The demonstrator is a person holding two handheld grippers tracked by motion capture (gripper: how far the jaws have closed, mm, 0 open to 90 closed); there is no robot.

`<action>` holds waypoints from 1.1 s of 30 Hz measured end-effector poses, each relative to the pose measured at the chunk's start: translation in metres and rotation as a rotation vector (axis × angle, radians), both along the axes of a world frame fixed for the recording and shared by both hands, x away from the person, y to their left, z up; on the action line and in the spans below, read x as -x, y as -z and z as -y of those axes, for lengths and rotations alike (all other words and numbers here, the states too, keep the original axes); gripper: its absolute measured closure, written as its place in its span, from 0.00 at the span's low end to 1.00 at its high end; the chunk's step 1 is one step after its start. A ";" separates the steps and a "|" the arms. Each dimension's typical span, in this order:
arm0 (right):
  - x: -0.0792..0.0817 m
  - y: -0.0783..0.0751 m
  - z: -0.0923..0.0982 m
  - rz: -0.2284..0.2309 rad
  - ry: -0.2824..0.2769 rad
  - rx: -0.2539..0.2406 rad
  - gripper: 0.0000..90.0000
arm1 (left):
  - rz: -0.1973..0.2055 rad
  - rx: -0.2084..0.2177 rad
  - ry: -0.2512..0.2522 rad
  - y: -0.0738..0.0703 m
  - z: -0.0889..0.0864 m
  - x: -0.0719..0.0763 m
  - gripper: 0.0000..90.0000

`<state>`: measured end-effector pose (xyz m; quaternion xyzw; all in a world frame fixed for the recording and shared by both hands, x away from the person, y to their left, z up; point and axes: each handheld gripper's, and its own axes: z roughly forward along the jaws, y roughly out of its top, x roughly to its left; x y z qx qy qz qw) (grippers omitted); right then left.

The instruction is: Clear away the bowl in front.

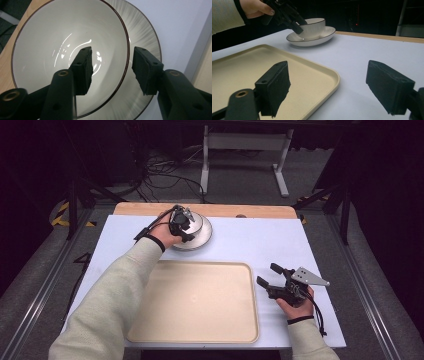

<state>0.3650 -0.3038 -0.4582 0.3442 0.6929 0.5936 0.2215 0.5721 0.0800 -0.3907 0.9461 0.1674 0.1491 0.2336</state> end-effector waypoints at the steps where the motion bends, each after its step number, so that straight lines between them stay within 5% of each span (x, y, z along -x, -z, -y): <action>1: 0.000 0.000 0.000 0.000 0.000 0.000 0.22 | 0.000 -0.007 0.002 0.000 0.001 0.000 0.60; 7: 0.000 0.000 0.000 0.000 0.000 -0.003 0.22 | 0.011 -0.087 0.041 0.001 0.008 0.001 0.63; 18: 0.000 0.000 0.000 -0.002 0.000 -0.005 0.22 | 0.041 -0.191 0.121 -0.002 0.018 0.002 0.85; 22: 0.000 0.000 0.001 -0.002 -0.001 -0.006 0.22 | 0.051 -0.191 0.133 -0.002 0.020 0.004 0.91; 33: 0.000 0.000 0.001 -0.003 -0.002 -0.006 0.22 | 0.001 -0.209 0.115 -0.004 0.018 0.006 0.93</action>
